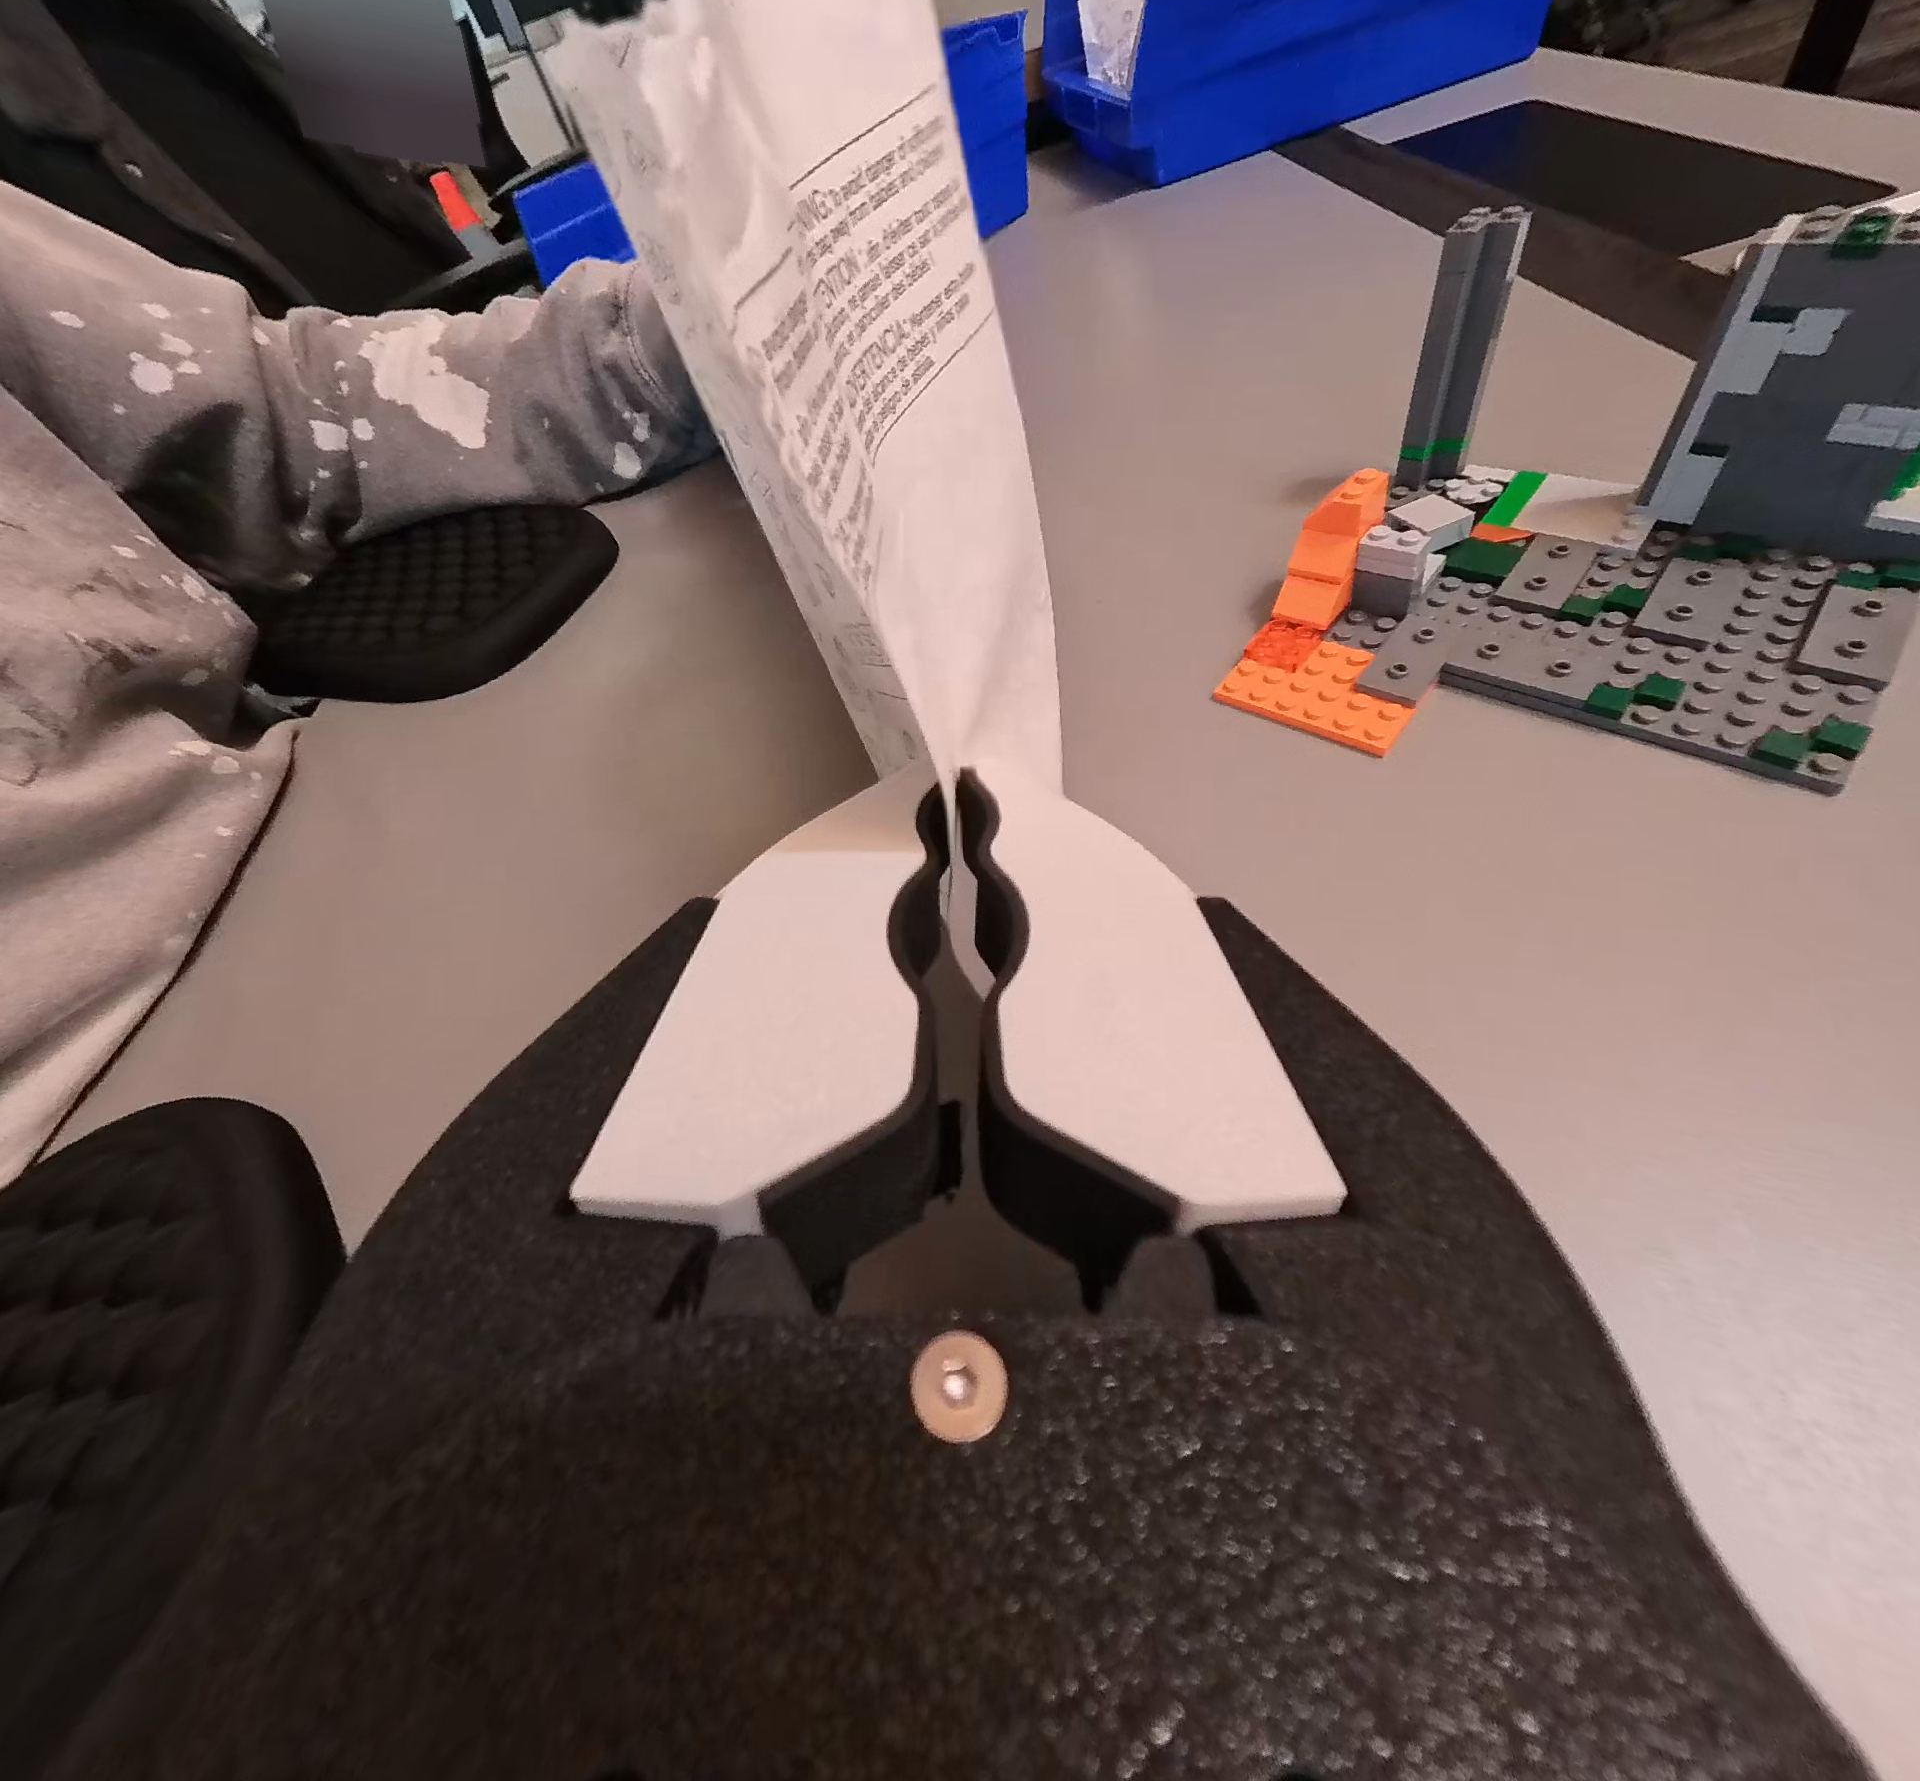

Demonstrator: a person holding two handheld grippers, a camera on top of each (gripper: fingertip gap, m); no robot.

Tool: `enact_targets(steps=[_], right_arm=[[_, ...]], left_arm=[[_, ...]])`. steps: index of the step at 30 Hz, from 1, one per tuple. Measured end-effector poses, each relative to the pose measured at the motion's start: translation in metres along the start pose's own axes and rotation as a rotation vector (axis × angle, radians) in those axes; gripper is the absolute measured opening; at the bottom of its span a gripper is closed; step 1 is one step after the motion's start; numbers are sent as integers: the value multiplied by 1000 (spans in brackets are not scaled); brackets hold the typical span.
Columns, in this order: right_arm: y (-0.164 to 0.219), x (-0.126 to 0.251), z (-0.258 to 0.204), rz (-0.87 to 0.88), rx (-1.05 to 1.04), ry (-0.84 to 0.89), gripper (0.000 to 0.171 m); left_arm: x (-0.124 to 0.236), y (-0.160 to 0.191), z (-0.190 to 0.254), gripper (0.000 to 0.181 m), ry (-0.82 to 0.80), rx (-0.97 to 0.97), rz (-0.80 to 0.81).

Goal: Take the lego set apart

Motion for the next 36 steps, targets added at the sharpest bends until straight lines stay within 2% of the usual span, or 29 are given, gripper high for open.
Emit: enact_targets(steps=[6, 10, 12, 16, 20, 24, 27, 29, 30, 36], right_arm=[[-1, 0, 0, 7, -9, 3, 0], [-4, 0, 1, 31, 42, 75, 19], [-6, -1, -1, 27, 74, 105, 20], [-6, -1, -2, 17, 104, 130, 2], [-4, 0, -2, 19, 55, 59, 0], [-4, -1, -4, 11, 50, 48, 0], [-4, -3, -5, 18, 49, 37, 0], [-4, -3, -5, 21, 48, 40, 0], [-4, -4, -4, 23, 46, 38, 0], [-7, -2, -5, 9, 66, 6, 0]], left_arm=[[-3, -1, -4, 22, -92, -12, -41], [-3, -1, -7, 21, -77, 43, -23], [-4, -1, -7, 21, -59, 65, -23], [-2, -2, -8, 20, -30, 107, 8], [4, -7, -7, 20, -10, 118, 33], [3, -6, 2, 20, -11, 42, 16], [4, -13, 4, 35, -37, 31, 87], [5, -16, 3, 6, -42, 24, 79], [4, -17, 3, 1, -64, 9, 69], [12, -15, -6, 1, -62, 30, 43]])
Point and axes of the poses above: each gripper's, where its closed fingertips meet, x back along the fingers, y out of its underside, z = x × y across the jaws, the point moved 9 cm from there along x, back along the fingers, and after that the axes turned 11 degrees about -y, right-handed, at the moved point
